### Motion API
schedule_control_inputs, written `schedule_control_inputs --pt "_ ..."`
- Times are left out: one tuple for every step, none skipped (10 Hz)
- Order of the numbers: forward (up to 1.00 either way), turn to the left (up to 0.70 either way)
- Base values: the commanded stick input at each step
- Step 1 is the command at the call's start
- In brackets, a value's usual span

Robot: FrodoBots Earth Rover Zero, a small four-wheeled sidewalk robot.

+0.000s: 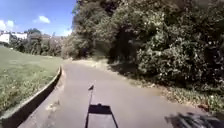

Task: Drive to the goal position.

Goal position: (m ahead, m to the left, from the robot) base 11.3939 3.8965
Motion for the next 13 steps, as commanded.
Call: schedule_control_inputs --pt "1.00 0.00" --pt "1.00 0.00" --pt "1.00 0.00" --pt "1.00 0.00" --pt "1.00 0.00" --pt "1.00 0.00" --pt "1.00 0.00" --pt "1.00 0.00" --pt "1.00 0.00" --pt "1.00 0.00" --pt "1.00 0.00" --pt "1.00 0.00" --pt "1.00 0.00"
